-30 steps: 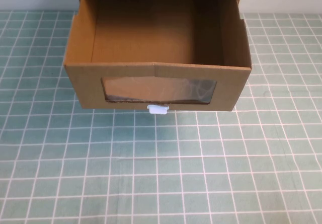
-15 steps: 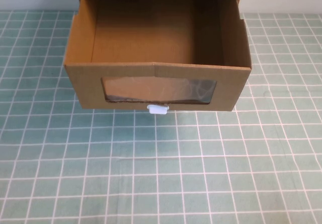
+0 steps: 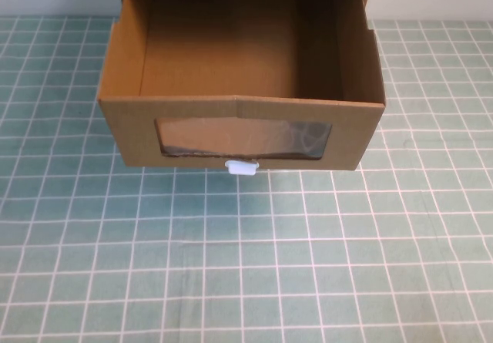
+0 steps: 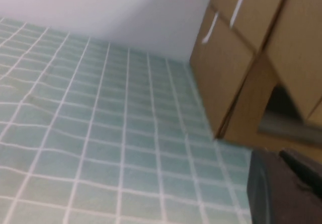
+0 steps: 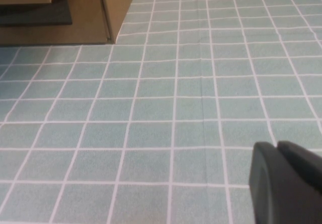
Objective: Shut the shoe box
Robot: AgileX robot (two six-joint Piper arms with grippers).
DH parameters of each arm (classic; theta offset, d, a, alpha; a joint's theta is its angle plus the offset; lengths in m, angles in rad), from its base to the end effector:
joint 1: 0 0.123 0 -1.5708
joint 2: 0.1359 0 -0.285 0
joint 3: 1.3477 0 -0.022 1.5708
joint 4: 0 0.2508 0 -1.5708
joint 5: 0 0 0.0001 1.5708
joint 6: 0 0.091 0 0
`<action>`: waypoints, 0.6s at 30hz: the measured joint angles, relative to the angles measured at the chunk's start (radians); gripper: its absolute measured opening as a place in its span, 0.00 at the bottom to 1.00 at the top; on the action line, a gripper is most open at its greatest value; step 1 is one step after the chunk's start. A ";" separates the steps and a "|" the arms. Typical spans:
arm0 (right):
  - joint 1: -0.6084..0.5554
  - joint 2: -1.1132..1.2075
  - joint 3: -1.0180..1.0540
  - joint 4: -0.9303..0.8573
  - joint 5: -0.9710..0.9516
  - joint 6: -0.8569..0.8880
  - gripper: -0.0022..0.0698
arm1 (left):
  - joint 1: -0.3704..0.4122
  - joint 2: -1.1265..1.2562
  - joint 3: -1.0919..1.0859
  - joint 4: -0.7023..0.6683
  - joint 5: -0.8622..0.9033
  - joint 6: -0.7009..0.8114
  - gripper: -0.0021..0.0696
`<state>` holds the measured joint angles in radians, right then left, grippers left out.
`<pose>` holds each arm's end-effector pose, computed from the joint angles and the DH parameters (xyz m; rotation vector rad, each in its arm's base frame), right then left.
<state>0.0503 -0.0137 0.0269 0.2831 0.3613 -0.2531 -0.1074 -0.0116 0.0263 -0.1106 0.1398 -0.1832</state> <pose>0.0522 0.0117 0.1736 -0.1039 1.8427 0.1352 0.0561 -0.0075 0.1923 -0.1406 1.6408 -0.3186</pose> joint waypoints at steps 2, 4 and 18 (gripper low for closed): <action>0.000 0.000 0.000 0.000 0.000 0.000 0.01 | 0.000 0.000 0.000 -0.004 -0.030 -0.050 0.02; 0.000 0.000 0.000 0.000 0.000 0.000 0.01 | 0.000 0.000 0.000 -0.011 -0.055 -0.082 0.02; 0.000 0.000 0.000 0.000 0.000 0.000 0.01 | 0.002 0.561 -0.600 -0.098 0.479 0.130 0.02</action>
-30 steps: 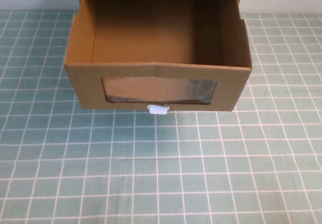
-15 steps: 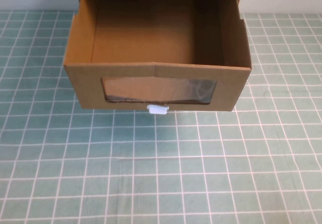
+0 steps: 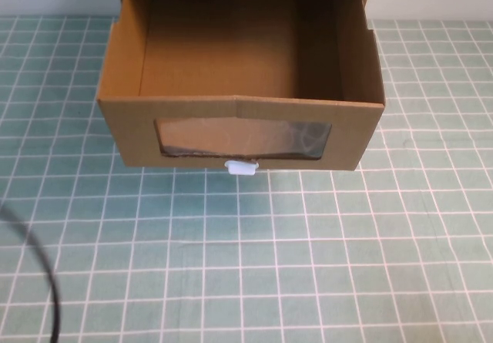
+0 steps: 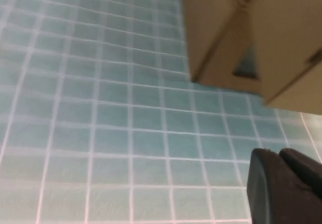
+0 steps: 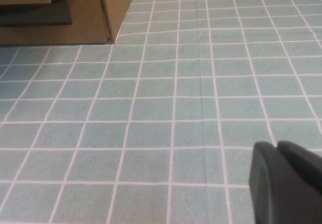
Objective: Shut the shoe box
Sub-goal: Press the shoe box with left arm
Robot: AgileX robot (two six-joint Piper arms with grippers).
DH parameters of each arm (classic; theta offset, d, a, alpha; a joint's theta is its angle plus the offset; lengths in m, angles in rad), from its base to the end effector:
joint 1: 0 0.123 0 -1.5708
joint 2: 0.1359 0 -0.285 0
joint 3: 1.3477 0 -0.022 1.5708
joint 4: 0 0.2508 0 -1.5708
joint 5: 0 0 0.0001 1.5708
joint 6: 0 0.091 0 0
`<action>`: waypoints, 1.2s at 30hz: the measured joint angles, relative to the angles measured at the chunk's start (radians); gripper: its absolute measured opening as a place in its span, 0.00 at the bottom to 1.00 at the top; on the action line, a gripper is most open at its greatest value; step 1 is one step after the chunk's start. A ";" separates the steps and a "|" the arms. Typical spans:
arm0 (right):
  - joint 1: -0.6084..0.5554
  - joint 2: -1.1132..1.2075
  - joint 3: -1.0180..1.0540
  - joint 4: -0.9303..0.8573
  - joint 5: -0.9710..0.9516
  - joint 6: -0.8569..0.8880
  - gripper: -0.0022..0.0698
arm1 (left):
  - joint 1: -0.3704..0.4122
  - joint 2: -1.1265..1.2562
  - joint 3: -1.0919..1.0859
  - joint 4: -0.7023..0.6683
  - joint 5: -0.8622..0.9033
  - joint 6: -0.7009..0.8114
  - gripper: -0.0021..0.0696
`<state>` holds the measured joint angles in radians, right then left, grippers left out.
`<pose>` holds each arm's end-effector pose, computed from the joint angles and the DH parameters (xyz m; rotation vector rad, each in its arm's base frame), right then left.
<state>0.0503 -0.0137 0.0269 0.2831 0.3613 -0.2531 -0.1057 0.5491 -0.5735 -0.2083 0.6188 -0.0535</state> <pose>0.0522 0.0117 0.1736 -0.1039 1.8427 0.1352 0.1037 -0.0220 0.3100 -0.0485 2.0795 -0.3265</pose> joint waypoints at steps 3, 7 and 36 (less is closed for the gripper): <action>0.000 0.000 0.000 0.000 0.000 0.000 0.01 | 0.000 0.210 -0.238 -0.081 0.110 0.182 0.02; 0.000 0.000 0.000 0.000 0.000 0.000 0.01 | 0.000 0.486 -0.542 -0.222 0.187 0.390 0.02; 0.000 0.000 0.000 0.240 -0.108 0.000 0.01 | -0.129 1.399 -1.528 -0.319 0.342 0.602 0.02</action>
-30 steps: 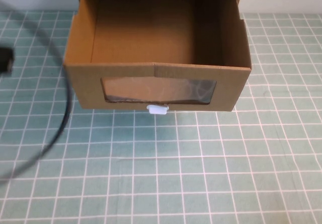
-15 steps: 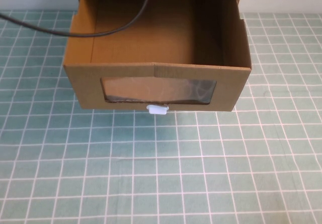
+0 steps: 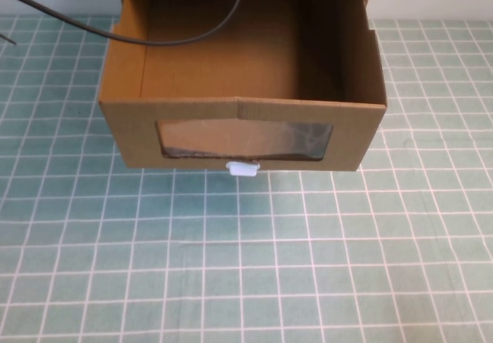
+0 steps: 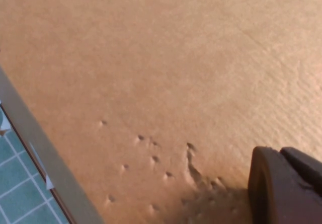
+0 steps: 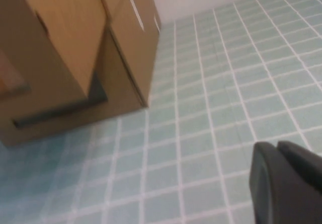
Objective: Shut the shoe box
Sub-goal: Press the shoe box with left arm, then close the shoe box with your right arm
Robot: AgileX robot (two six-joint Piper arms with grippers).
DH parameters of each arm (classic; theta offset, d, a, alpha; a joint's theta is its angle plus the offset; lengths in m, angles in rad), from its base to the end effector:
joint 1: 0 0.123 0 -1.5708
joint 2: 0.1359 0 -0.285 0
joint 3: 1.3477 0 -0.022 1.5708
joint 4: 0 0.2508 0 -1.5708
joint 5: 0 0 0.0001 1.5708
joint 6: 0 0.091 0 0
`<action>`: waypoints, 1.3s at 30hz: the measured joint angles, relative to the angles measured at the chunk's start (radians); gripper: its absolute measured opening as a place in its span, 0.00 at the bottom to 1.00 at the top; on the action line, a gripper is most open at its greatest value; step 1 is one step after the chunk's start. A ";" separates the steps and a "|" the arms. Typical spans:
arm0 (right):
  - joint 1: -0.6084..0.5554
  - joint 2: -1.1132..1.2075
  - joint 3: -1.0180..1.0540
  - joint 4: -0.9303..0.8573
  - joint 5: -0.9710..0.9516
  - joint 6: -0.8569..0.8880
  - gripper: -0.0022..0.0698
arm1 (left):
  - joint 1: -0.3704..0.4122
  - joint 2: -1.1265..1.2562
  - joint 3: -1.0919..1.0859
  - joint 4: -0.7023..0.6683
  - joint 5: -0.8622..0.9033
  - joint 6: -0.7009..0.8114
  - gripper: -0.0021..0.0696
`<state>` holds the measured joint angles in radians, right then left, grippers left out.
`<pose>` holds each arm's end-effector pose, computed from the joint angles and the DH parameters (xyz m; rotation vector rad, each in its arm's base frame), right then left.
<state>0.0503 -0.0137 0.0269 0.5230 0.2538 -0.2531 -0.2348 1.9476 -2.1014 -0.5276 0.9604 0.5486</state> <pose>0.0543 0.0142 0.1849 0.0839 1.7261 0.3344 0.4231 -0.1399 0.4024 0.7258 2.0696 -0.4754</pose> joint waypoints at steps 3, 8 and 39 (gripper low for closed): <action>0.000 0.000 0.000 0.251 -0.096 0.000 0.01 | 0.000 0.000 -0.005 -0.002 0.010 0.000 0.02; 0.000 0.000 0.000 0.422 -0.212 -0.002 0.01 | 0.000 0.000 -0.005 -0.002 0.013 0.000 0.02; 0.549 1.220 -1.108 -0.149 0.554 0.096 0.01 | 0.000 0.000 -0.006 -0.006 0.025 -0.022 0.02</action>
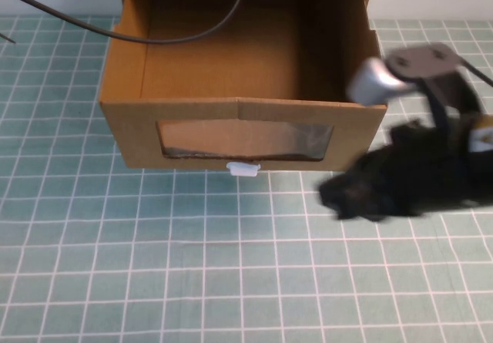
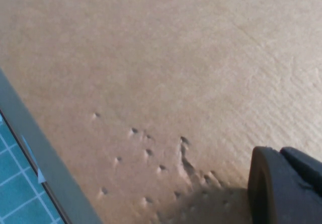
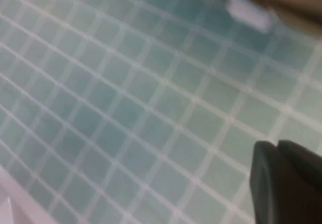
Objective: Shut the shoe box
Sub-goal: Close the shoe box with your right arm
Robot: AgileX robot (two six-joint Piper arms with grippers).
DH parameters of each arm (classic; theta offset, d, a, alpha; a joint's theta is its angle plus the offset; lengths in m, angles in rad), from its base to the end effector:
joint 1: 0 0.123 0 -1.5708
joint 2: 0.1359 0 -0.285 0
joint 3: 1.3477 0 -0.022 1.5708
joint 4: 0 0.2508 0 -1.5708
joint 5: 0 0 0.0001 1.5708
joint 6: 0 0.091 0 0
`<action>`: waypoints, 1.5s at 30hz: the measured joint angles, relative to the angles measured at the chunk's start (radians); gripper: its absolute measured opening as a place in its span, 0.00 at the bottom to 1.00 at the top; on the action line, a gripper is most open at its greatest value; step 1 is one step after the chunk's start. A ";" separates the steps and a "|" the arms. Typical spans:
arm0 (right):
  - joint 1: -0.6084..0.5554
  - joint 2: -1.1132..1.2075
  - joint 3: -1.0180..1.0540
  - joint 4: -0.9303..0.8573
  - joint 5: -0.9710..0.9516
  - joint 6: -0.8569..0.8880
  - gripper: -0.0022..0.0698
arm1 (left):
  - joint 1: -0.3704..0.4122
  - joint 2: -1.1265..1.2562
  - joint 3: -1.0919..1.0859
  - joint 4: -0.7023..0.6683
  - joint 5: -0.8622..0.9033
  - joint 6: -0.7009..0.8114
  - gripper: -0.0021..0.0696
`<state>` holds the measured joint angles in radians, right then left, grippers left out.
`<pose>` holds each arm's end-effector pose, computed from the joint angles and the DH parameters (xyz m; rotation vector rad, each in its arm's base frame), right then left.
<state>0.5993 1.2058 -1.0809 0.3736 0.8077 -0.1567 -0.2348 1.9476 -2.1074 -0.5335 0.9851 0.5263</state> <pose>0.1906 0.1593 0.3495 -0.7205 2.3344 0.6452 0.4212 -0.1404 0.4029 0.7167 2.0909 -0.5015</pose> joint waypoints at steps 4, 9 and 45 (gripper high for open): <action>0.099 0.048 -0.033 -0.048 -0.176 0.067 0.01 | 0.000 0.000 0.000 0.000 0.000 -0.002 0.02; 0.110 0.124 -0.056 -0.049 -0.294 0.081 0.01 | 0.000 0.000 0.000 0.000 0.000 -0.004 0.02; -0.053 0.578 -0.519 -0.010 -0.523 0.085 0.01 | 0.000 0.000 0.000 -0.008 -0.002 -0.007 0.02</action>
<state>0.5463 1.7841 -1.6003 0.3636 0.2844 -0.0718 -0.2348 1.9476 -2.1074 -0.5414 0.9833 0.5189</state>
